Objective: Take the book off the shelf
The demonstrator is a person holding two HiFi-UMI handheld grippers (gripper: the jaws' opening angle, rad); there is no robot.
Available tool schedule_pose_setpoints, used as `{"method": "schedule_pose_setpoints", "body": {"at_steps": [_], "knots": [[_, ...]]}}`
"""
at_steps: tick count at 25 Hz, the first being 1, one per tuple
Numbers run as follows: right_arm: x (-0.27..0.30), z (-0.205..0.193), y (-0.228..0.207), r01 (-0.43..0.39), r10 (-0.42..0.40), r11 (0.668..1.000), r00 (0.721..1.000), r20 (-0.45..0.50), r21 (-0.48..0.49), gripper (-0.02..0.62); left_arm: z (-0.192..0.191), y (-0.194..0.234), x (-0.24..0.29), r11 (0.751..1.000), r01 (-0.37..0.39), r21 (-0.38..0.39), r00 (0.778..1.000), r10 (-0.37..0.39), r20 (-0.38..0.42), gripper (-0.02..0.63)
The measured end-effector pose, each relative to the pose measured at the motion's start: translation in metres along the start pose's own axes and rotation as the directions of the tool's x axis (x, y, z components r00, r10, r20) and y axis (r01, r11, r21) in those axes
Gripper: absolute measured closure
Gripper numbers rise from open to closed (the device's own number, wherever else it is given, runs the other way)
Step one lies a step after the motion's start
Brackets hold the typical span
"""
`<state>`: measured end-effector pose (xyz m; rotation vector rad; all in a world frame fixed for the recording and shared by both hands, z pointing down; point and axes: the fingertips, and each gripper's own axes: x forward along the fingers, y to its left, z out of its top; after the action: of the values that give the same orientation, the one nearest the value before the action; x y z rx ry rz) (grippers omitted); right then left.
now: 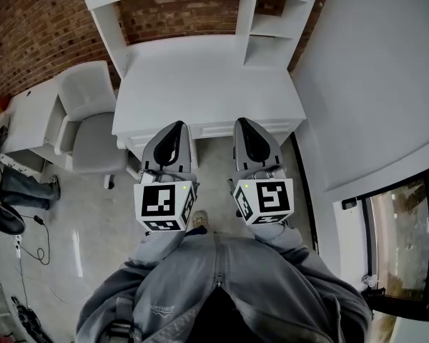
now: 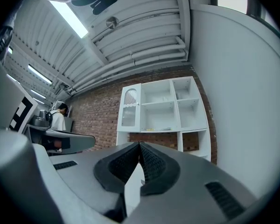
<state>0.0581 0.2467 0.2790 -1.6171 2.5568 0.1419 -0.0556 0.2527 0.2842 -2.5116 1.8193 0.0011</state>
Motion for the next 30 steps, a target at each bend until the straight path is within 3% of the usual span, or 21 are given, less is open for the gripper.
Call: {"method": "schedule_pose_setpoints", "body": {"at_steps": [16,30], "knots": [[0.085,-0.014,-0.003,0.099,-0.099,0.995,0.995,0.0,-0.001,0.569,-0.009,0.058,0.073,0.995,0.101,-0.02,0.995,-0.101,0.003,0.598],[0.108,-0.021,0.0,0.097,-0.097,0.995,0.995,-0.01,-0.001,0.569,-0.017,0.075,0.088,0.993,0.11,-0.042,0.994,-0.11,0.002,0.6]]}}
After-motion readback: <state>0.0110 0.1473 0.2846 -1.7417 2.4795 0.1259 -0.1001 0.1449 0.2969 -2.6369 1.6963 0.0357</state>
